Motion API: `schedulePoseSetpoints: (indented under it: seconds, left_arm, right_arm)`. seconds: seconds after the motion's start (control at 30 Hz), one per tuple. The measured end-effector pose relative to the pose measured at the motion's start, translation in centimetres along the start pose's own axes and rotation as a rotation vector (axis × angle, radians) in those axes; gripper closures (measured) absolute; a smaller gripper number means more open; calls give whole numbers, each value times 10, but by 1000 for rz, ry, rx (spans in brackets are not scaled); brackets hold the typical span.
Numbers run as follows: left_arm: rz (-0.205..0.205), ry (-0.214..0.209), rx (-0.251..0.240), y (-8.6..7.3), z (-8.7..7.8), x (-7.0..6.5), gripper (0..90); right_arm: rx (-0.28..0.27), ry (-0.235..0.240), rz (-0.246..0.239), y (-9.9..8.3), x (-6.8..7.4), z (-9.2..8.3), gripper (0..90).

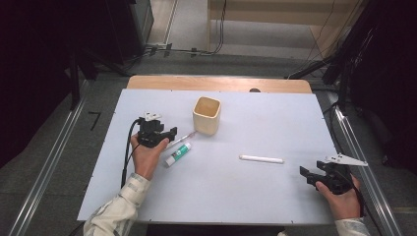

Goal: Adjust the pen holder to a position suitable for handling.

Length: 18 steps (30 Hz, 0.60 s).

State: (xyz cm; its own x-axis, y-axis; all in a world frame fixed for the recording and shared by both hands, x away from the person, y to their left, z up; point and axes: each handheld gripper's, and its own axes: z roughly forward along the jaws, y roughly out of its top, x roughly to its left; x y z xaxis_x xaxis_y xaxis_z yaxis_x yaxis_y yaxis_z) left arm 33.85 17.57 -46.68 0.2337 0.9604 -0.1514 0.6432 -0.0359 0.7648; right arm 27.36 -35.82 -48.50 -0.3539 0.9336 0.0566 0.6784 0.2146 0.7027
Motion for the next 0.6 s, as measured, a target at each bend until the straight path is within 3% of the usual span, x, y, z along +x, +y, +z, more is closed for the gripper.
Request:
schedulePoseSetpoints:
  seconds: [0.37, 0.6]
  left_arm:
    - [-27, 36, 15, -21, -3, 4, 279]
    - [-20, 56, 7, -28, -10, 7, 270]
  right_arm:
    - [-3, 3, 2, 0, 0, -2, 260]
    - [-8, 6, 4, -1, -1, -3, 259]
